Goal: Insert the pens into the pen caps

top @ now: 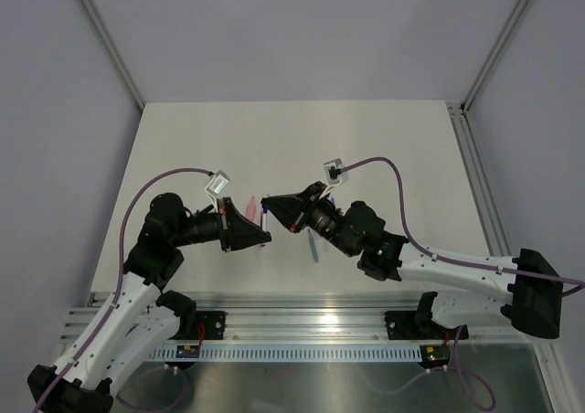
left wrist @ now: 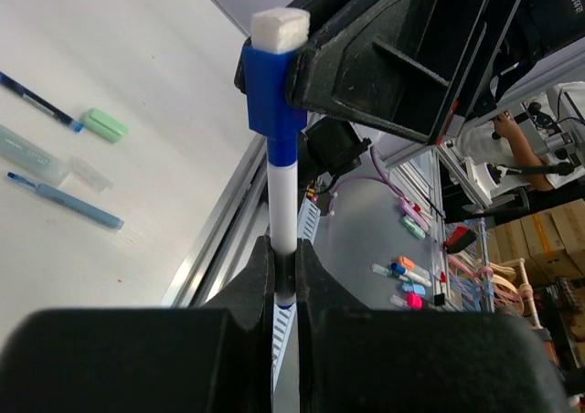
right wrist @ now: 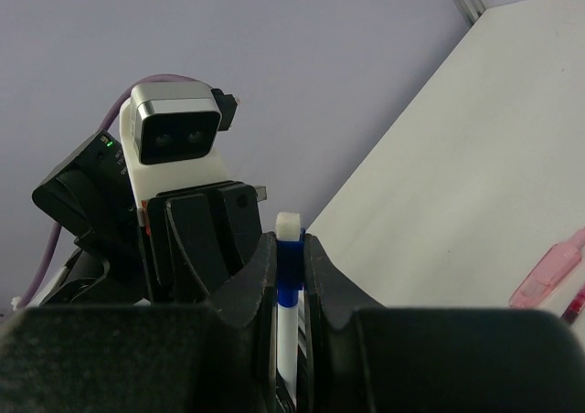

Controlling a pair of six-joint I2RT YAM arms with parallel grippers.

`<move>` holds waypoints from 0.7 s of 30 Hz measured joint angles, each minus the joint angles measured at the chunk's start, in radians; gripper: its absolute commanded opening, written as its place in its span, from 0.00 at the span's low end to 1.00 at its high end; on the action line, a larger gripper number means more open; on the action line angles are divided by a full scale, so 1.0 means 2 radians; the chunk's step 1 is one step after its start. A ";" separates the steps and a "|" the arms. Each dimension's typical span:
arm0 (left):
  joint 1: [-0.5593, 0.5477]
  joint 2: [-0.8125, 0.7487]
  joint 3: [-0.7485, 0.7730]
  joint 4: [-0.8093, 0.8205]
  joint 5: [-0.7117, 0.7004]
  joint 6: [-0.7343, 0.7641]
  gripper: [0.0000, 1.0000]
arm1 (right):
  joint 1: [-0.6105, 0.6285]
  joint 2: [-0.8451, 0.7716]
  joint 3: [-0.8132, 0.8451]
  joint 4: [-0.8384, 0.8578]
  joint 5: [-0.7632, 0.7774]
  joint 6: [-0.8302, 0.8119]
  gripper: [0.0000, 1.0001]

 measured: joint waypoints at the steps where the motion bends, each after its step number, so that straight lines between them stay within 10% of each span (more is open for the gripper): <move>1: 0.000 -0.001 -0.001 -0.004 0.002 0.000 0.00 | 0.002 0.002 -0.006 0.008 0.001 0.004 0.00; 21: 0.000 -0.003 -0.008 -0.057 0.031 -0.002 0.00 | 0.041 0.007 -0.066 0.073 0.066 0.071 0.00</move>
